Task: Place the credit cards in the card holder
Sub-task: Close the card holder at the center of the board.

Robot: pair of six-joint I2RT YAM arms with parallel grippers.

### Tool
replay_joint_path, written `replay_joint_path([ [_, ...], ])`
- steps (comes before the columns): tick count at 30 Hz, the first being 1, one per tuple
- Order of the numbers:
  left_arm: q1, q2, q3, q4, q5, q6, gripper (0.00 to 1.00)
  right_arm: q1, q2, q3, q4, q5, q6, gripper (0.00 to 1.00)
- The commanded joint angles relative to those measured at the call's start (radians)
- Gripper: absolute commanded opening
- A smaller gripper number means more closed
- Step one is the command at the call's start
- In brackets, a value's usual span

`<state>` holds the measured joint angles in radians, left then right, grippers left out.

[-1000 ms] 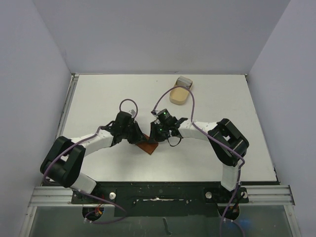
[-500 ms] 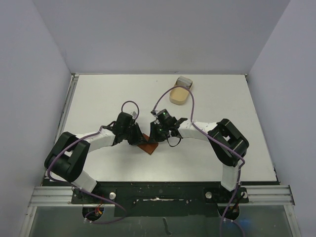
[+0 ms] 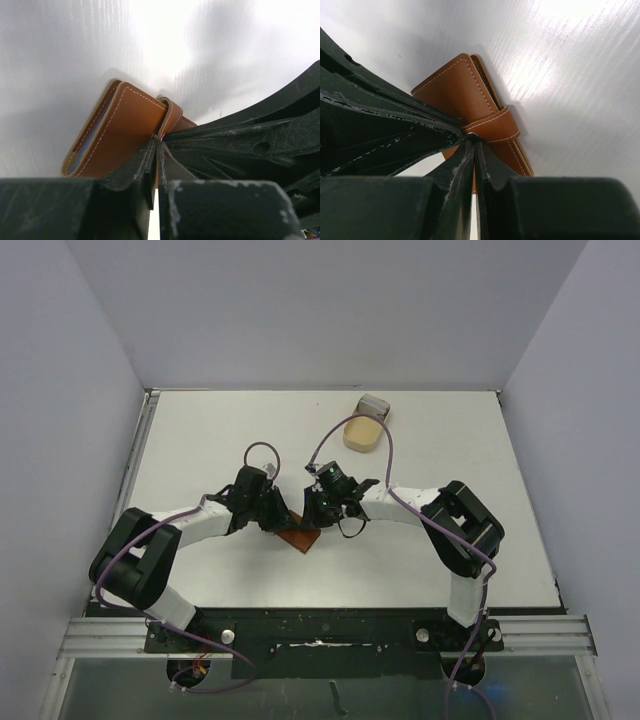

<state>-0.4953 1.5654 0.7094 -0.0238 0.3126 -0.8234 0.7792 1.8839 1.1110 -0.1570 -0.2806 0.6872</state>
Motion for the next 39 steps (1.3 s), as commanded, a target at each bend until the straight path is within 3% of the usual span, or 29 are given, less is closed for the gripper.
replay_joint_path([
  [1,0.005,-0.016,0.025,0.101,0.013,-0.001,0.06,0.027,0.097,-0.059,-0.151,0.136,-0.048,0.06],
  [12,-0.005,0.060,0.030,0.017,0.009,0.063,0.09,0.031,0.089,-0.050,-0.159,0.145,-0.046,0.06],
  [39,-0.140,0.107,0.081,-0.355,-0.354,0.168,0.02,0.007,0.090,-0.088,-0.095,0.114,-0.038,0.04],
])
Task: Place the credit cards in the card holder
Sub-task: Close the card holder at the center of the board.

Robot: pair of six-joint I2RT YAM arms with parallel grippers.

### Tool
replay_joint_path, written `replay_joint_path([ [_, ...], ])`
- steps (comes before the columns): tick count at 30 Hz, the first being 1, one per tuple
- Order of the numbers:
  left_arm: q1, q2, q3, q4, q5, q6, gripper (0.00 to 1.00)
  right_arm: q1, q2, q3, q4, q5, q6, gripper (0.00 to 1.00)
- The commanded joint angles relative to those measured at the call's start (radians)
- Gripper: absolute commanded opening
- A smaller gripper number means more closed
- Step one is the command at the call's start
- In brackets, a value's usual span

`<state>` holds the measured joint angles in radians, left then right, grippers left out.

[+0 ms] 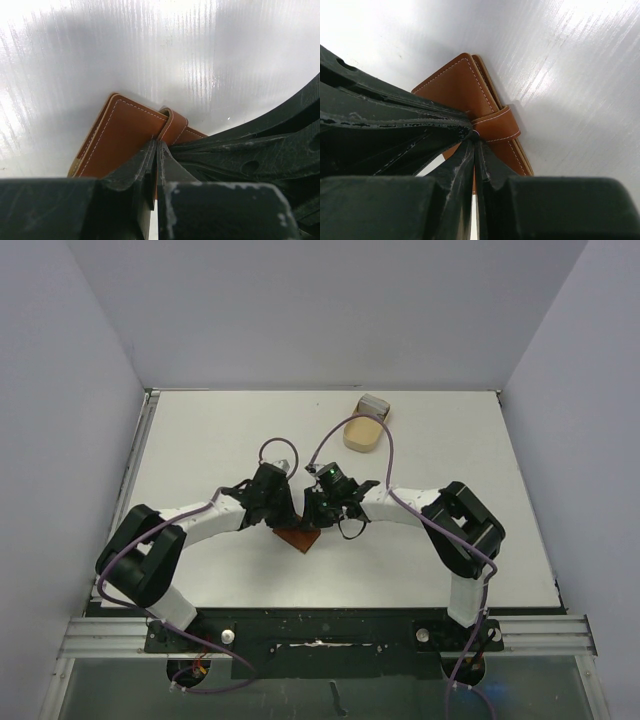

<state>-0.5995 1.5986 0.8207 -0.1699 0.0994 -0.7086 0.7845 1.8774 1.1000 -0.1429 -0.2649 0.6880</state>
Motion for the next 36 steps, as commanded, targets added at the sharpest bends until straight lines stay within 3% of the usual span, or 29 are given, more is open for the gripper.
replay_joint_path([
  [1,-0.041,0.079,-0.028,-0.210,-0.144,0.054,0.02,-0.001,0.097,-0.084,-0.091,0.084,-0.035,0.04],
  [4,-0.061,0.099,-0.025,-0.218,-0.163,0.044,0.01,-0.023,0.083,-0.134,-0.016,0.036,-0.002,0.06],
  [17,-0.149,0.087,-0.048,-0.220,-0.275,-0.025,0.00,-0.041,-0.175,-0.251,0.107,0.111,0.054,0.10],
  [24,-0.135,-0.038,0.130,-0.297,-0.336,-0.001,0.18,-0.041,-0.287,-0.244,0.078,0.172,0.041,0.19],
  [28,-0.119,-0.128,0.223,-0.268,-0.285,0.026,0.23,-0.041,-0.360,-0.260,0.056,0.230,0.034,0.23],
  [36,-0.070,-0.168,0.161,-0.216,-0.098,0.006,0.21,-0.007,-0.363,-0.230,0.045,0.253,0.046,0.22],
])
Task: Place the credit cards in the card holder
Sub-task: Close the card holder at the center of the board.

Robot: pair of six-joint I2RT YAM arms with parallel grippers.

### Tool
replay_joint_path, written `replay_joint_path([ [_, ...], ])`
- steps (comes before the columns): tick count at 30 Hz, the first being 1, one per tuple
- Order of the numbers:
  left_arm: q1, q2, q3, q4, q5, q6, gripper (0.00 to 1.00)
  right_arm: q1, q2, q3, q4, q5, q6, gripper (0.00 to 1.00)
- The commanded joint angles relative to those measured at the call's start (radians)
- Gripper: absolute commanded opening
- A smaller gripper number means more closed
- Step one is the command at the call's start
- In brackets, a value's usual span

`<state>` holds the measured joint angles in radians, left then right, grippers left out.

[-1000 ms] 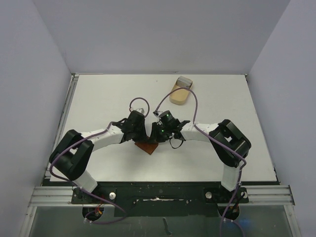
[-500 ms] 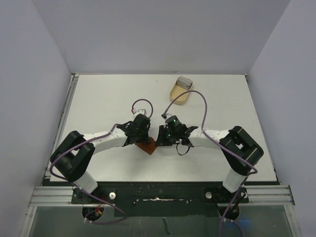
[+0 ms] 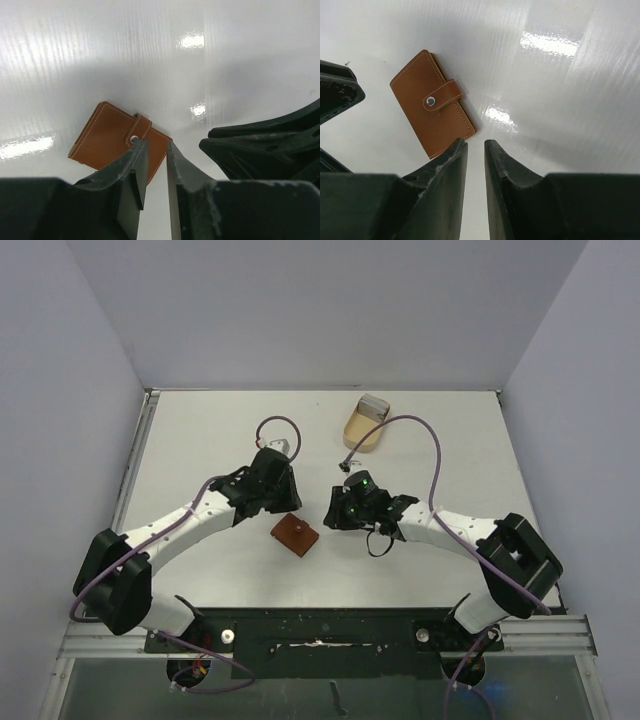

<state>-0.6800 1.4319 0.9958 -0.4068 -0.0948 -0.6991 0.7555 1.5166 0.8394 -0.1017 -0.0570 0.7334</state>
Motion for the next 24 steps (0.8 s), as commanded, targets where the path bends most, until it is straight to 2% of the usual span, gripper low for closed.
replay_joint_path([
  [1,0.015,0.002,-0.031,0.032,0.112,-0.010,0.19,0.031,0.011,0.044,0.006,0.050,0.002,0.22],
  [4,0.041,0.009,-0.094,0.090,0.179,-0.030,0.14,0.051,0.062,0.093,0.002,0.056,0.003,0.22],
  [15,0.115,-0.012,-0.211,0.133,0.219,-0.059,0.10,0.095,0.265,0.314,-0.074,0.054,-0.092,0.20],
  [24,0.146,0.010,-0.256,0.155,0.222,-0.057,0.08,0.121,0.337,0.349,-0.092,0.016,-0.112,0.16],
])
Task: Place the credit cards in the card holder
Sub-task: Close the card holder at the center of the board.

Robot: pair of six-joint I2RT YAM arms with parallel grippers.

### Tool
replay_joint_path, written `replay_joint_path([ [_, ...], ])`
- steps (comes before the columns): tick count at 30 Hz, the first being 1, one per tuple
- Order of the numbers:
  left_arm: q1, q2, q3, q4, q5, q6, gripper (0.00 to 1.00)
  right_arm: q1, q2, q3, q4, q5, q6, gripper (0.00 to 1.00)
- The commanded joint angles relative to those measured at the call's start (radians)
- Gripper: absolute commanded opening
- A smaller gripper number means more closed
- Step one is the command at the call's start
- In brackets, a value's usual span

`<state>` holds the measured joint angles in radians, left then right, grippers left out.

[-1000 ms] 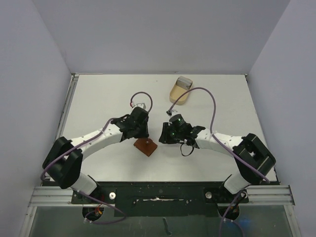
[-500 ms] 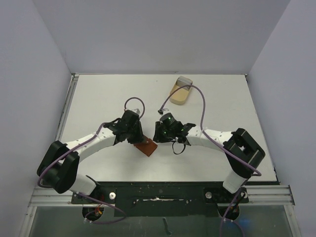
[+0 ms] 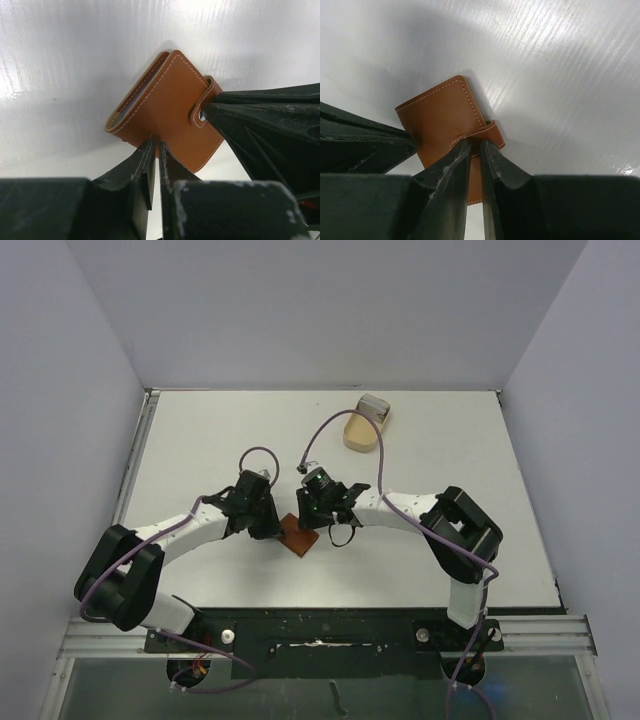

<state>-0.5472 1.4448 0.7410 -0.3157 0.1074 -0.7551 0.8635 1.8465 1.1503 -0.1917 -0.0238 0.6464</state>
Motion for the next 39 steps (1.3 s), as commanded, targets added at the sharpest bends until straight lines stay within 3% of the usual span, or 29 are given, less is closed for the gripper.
replay_joint_path([
  [1,0.015,0.006,-0.003,0.066,0.022,0.000,0.07,0.016,0.010,0.038,-0.002,-0.021,-0.026,0.16],
  [39,0.020,0.037,-0.027,0.089,-0.003,-0.008,0.06,0.075,0.030,0.001,-0.057,-0.029,-0.049,0.11],
])
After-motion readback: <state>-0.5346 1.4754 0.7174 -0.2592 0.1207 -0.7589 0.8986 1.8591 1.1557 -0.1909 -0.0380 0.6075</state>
